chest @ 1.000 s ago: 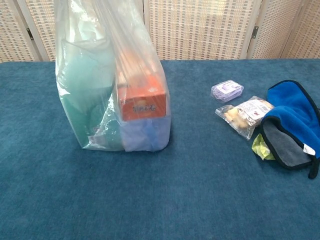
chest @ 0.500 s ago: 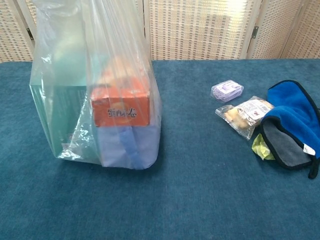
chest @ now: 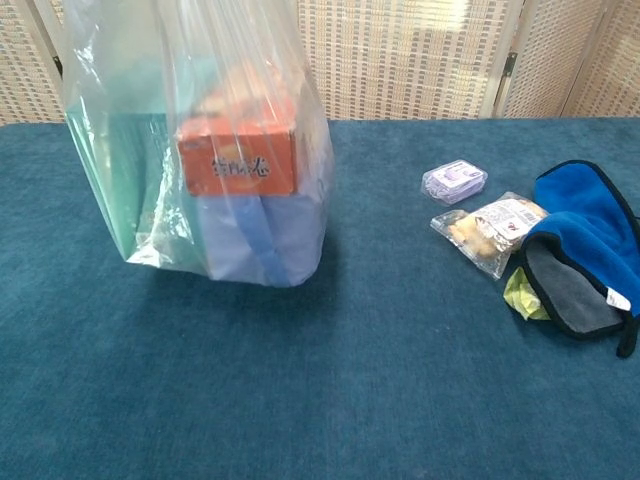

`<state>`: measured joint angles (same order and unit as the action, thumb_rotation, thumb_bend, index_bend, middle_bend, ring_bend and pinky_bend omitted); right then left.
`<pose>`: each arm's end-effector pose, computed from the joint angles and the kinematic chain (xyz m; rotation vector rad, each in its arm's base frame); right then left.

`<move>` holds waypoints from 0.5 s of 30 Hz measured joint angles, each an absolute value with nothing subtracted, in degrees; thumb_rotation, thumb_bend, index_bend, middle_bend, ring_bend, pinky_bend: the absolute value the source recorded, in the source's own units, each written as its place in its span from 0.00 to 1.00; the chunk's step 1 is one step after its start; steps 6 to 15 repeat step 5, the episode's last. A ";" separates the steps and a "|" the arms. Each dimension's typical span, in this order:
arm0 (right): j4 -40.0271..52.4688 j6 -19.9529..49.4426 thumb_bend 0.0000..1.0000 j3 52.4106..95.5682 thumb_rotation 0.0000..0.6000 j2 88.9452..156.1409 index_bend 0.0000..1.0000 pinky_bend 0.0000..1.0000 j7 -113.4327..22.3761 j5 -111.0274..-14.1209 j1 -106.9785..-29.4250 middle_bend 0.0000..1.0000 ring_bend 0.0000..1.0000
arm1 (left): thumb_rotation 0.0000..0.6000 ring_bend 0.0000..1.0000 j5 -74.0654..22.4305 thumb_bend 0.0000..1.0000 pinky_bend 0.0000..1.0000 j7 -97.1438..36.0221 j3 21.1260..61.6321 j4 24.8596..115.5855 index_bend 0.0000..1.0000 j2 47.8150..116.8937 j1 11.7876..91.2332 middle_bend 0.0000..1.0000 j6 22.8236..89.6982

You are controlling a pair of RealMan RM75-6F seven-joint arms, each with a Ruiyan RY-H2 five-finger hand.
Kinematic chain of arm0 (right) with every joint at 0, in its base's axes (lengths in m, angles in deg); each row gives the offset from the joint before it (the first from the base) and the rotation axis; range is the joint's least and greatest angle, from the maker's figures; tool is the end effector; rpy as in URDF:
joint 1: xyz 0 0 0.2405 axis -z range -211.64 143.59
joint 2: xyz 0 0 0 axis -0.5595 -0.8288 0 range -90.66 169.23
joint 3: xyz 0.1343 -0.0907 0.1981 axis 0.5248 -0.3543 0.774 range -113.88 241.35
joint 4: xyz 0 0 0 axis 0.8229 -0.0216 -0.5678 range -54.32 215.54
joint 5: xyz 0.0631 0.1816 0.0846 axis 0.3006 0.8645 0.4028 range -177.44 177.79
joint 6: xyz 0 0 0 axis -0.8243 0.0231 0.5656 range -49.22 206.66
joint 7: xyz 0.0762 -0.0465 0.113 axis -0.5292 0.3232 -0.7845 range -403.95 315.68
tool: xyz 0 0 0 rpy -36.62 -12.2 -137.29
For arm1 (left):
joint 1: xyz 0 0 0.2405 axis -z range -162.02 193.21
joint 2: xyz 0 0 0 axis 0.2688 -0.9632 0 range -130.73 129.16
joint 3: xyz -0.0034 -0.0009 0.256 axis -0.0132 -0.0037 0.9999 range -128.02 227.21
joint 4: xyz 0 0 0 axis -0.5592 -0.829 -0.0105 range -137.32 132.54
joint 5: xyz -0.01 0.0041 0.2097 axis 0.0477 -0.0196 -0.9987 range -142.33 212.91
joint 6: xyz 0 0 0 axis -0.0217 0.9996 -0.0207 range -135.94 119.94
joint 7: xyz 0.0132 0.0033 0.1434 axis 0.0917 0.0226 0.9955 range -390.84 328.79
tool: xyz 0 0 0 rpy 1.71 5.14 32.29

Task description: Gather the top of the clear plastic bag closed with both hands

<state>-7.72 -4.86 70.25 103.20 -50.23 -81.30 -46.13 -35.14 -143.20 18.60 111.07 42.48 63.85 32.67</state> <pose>-0.3037 -0.2352 0.1785 1.3406 -0.8565 1.0276 -0.0029 0.3534 0.2072 0.6324 2.1719 1.5252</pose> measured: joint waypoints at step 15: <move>-7.53 -4.79 0.00 70.49 1.00 103.30 0.00 0.06 -50.49 -81.22 -45.76 0.00 0.00 | 1.00 0.82 -33.65 0.39 0.98 -142.02 17.07 111.06 0.53 42.36 63.02 0.70 32.23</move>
